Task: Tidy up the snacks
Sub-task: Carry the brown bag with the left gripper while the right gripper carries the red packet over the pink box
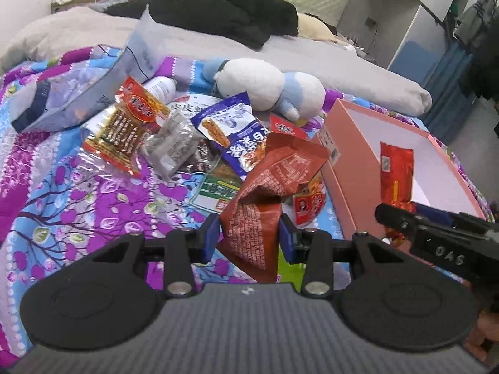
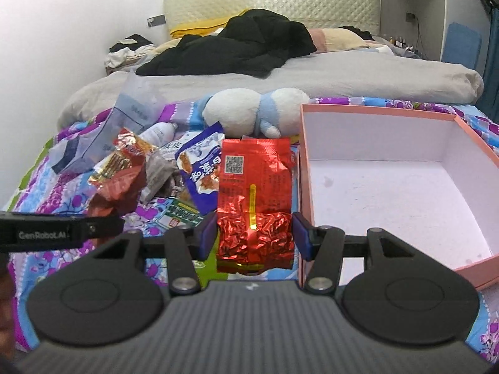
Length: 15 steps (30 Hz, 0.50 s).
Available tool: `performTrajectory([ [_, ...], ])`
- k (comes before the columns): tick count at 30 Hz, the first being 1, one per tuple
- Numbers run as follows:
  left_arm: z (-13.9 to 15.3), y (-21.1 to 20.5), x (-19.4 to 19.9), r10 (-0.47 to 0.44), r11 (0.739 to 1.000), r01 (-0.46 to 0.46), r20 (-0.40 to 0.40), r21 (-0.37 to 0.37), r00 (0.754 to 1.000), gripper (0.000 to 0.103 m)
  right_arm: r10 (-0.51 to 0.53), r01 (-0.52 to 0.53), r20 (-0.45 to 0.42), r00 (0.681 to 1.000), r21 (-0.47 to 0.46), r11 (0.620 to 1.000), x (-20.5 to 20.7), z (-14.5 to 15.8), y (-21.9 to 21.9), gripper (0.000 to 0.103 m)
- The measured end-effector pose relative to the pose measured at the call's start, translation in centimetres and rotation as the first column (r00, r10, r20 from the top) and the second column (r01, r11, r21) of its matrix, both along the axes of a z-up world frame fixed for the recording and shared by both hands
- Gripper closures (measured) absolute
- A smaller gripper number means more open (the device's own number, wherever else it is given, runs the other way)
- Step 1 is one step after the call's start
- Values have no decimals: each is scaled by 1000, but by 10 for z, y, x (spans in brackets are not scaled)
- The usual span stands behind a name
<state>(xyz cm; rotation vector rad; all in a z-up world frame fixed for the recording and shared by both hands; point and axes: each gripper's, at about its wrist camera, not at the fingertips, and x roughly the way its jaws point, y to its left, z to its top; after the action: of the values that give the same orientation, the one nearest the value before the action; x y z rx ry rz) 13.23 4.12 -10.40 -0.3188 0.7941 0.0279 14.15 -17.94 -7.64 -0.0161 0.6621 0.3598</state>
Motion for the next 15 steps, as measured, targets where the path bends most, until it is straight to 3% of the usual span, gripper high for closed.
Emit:
performTrajectory([
  [7,2,16,47,3,998,-7,-57,-70,998,57,18,-18,-65,998,6,1000,40,-8,17,49],
  [15,40,34,94,-63,996,55,-127,-69,990,58,-23,28,-160,987,27,999,76,21,28,49],
])
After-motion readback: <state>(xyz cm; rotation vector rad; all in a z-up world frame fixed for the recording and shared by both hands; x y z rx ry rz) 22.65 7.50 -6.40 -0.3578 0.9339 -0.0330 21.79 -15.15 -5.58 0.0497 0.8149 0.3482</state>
